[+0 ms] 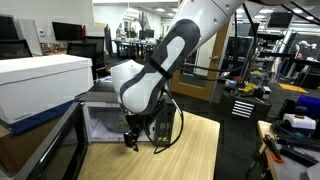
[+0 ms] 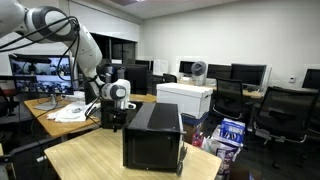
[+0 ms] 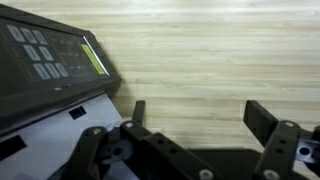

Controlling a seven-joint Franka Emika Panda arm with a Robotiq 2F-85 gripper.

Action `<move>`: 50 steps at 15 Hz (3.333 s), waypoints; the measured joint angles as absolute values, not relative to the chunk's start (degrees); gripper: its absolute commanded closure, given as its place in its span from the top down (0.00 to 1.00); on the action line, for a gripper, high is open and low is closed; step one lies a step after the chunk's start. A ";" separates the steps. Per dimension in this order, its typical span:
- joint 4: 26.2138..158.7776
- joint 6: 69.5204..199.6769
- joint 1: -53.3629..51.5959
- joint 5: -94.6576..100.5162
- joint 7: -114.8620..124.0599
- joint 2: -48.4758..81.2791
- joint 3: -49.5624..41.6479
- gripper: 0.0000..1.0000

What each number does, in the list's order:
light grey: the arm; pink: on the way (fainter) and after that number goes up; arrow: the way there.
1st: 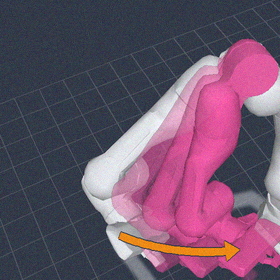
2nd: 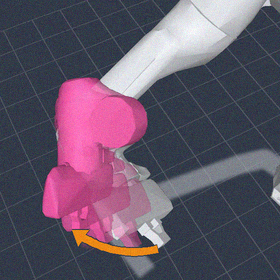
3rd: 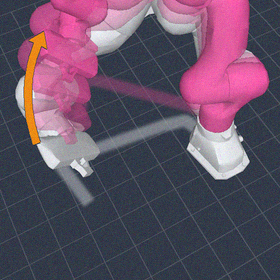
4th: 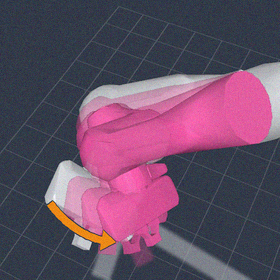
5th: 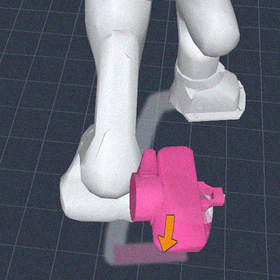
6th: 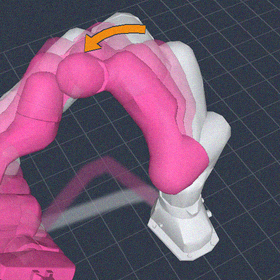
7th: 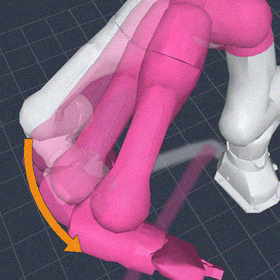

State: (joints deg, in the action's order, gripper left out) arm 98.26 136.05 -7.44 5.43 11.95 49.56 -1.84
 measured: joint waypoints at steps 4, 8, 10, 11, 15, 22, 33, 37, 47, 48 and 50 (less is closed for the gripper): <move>101.69 142.62 -8.95 5.45 9.03 49.56 -0.56 1.00; 103.77 145.36 -11.50 8.95 5.58 49.56 -0.16 1.00; 104.14 146.10 -13.59 12.59 5.57 49.59 -1.45 1.00; 104.29 146.64 -14.58 14.15 5.57 49.60 -2.06 1.00; 104.79 147.74 -18.05 18.67 5.57 49.82 -3.11 1.00; 104.89 149.85 -21.35 22.19 5.57 51.03 -4.15 1.00; 104.88 154.81 -26.65 26.86 6.42 52.17 -9.88 1.00; 104.88 155.24 -27.26 27.59 6.43 52.78 -11.02 1.00; 104.88 156.40 -27.16 27.59 6.43 53.95 -12.77 1.00; 104.88 156.40 -27.16 27.59 6.43 53.95 -12.77 1.00; 104.88 156.40 -27.16 27.59 6.43 53.95 -12.77 1.00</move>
State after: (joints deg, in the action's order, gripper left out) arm 104.88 156.40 -27.16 27.59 6.43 53.95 -12.77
